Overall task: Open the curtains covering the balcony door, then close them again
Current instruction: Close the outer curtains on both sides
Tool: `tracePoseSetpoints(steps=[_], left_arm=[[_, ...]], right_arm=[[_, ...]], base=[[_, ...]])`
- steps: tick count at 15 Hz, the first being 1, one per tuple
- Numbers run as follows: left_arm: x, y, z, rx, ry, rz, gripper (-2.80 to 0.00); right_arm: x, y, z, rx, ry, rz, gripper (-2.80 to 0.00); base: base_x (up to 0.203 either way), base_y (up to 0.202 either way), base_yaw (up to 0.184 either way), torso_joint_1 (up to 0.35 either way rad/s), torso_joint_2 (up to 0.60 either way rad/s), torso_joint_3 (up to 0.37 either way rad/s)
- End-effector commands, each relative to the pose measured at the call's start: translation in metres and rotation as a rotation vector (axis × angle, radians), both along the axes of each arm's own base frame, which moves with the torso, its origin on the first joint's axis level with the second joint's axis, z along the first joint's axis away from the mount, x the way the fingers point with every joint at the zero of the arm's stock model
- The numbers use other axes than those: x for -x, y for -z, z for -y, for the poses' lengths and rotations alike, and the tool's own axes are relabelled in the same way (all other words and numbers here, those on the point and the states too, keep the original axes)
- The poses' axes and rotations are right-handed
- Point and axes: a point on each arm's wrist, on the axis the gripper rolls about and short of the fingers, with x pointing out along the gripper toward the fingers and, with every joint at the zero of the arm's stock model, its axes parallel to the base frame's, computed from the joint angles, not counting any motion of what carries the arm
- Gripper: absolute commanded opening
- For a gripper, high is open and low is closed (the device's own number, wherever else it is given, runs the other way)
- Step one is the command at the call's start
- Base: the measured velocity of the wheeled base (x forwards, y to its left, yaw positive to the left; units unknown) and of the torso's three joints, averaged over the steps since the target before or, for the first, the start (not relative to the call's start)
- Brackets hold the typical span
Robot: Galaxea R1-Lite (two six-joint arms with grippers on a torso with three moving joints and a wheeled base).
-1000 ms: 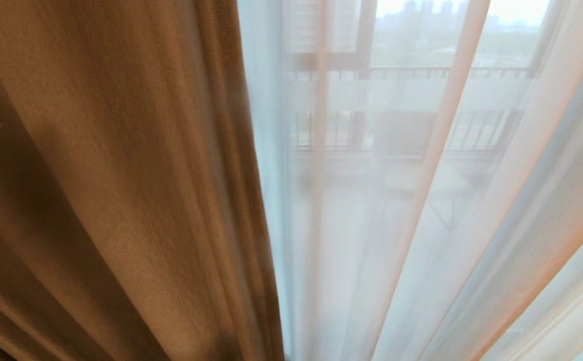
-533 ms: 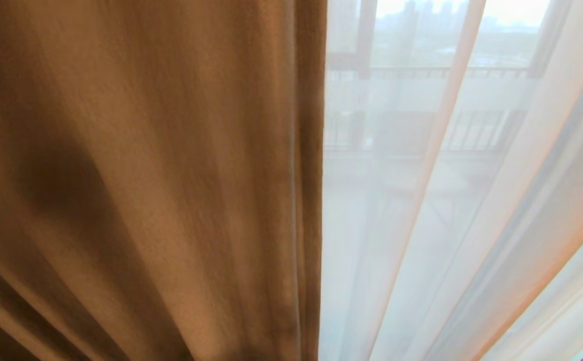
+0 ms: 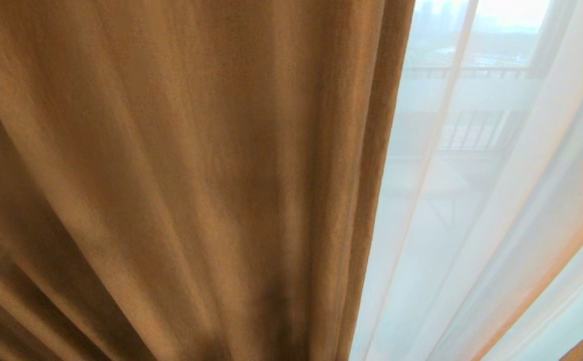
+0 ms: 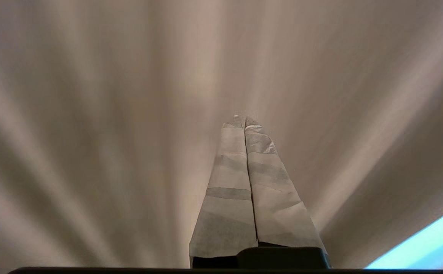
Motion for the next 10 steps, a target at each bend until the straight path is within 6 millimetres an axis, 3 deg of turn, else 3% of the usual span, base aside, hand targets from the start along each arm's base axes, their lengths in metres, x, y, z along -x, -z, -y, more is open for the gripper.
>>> tracePoseSetpoints(steps=[1,3,10], left_arm=[[0.016,0.027,0.002,-0.042,-0.030,-0.013,-2.80],[0.024,0.051,0.002,-0.095,-0.056,-0.049,-2.80],[0.058,0.095,0.002,-0.122,-0.105,-0.011,-2.80]], right_arm=[[0.000,0.000,0.000,0.000,0.001,0.000,-2.80],[0.000,0.000,0.000,0.000,0.001,0.000,-2.80],[0.000,0.000,0.000,0.000,-0.001,0.000,-2.80]], base=[[0.000,0.000,0.000,0.000,0.00,0.000],[0.000,0.000,0.000,0.000,0.00,0.000],[0.000,0.000,0.000,0.000,0.00,0.000]])
